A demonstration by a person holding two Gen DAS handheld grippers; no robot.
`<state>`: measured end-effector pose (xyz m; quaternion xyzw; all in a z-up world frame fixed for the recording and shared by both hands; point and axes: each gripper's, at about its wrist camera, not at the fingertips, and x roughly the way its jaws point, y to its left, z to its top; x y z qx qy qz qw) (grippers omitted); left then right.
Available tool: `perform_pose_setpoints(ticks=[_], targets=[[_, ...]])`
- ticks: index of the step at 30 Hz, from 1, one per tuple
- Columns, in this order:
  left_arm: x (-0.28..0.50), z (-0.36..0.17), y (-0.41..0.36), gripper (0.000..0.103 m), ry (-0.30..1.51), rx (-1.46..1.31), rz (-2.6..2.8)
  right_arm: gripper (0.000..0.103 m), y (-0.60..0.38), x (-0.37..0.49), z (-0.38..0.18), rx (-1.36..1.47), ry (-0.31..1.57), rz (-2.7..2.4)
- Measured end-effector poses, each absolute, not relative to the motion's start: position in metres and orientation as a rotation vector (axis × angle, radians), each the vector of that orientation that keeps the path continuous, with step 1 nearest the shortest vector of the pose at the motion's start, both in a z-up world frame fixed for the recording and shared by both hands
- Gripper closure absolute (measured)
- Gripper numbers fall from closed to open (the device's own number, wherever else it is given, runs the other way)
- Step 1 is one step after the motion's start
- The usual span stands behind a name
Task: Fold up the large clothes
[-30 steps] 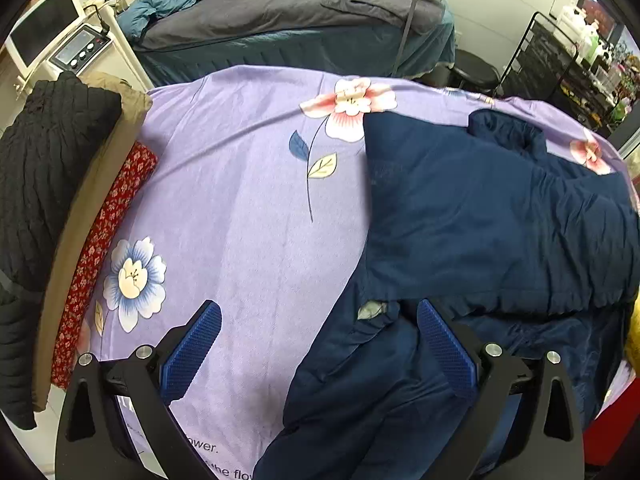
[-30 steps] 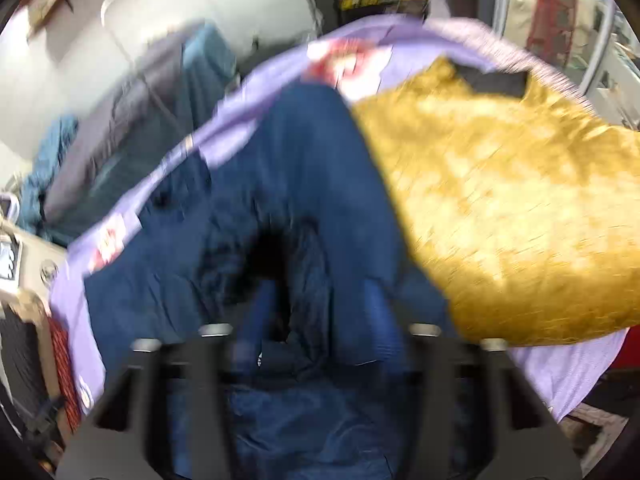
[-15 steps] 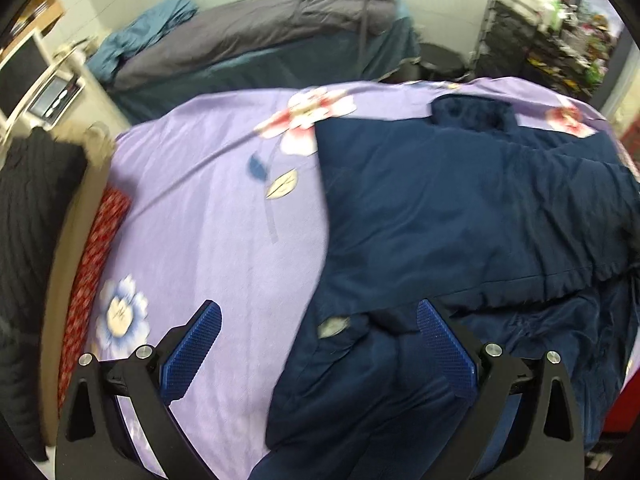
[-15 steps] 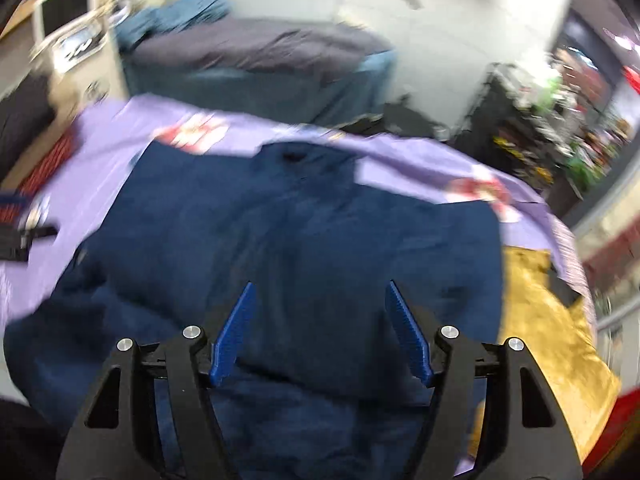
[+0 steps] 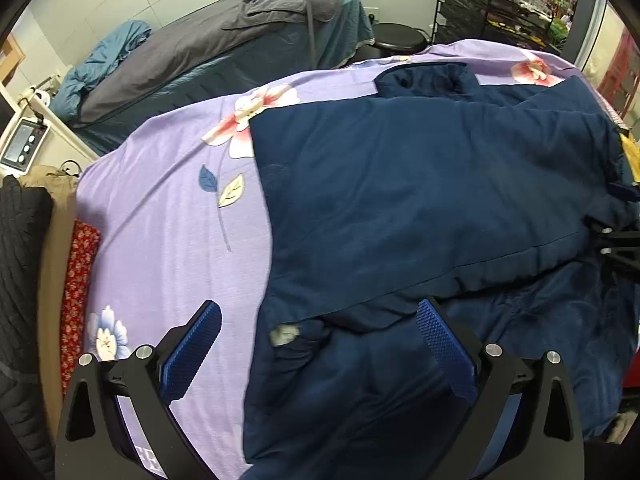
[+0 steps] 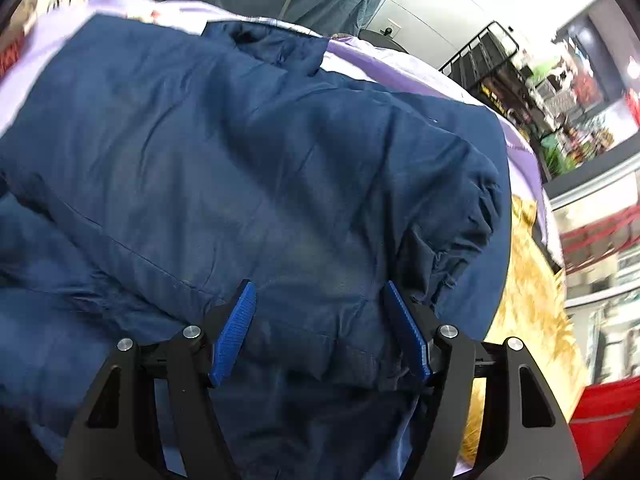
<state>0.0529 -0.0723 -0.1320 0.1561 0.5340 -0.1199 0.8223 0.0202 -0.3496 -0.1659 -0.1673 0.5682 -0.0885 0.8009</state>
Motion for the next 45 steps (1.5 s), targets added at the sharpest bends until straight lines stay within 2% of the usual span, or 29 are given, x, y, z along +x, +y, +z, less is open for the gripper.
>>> perform_pose_setpoints(ticks=[9, 14, 17, 25, 35, 45], targets=[[0.05, -0.141, -0.054, 0.007, 1.205, 0.266, -0.224, 0.031, -0.341, 0.048, -0.195, -0.396, 1.266, -0.248], [0.045, -0.145, -0.022, 0.007, 1.246, 0.193, -0.176, 0.031, -0.341, 0.042, -0.174, -0.315, 1.231, -0.231], [0.041, -0.146, -0.004, 0.007, 1.263, 0.151, -0.163, 0.031, -0.341, 0.026, -0.151, -0.227, 1.176, -0.202], [0.028, -0.146, 0.022, 0.007, 1.26, 0.193, -0.179, 0.031, -0.341, -0.02, -0.131, -0.11, 1.133, -0.195], [0.016, -0.156, 0.059, 0.007, 1.299, 0.208, -0.192, 0.031, -0.405, -0.095, -0.133, 0.321, 1.152, -0.305], [-0.005, -0.176, 0.084, 0.007, 1.376, 0.197, -0.257, 0.031, -0.43, -0.168, -0.158, 0.37, 1.253, -0.382]])
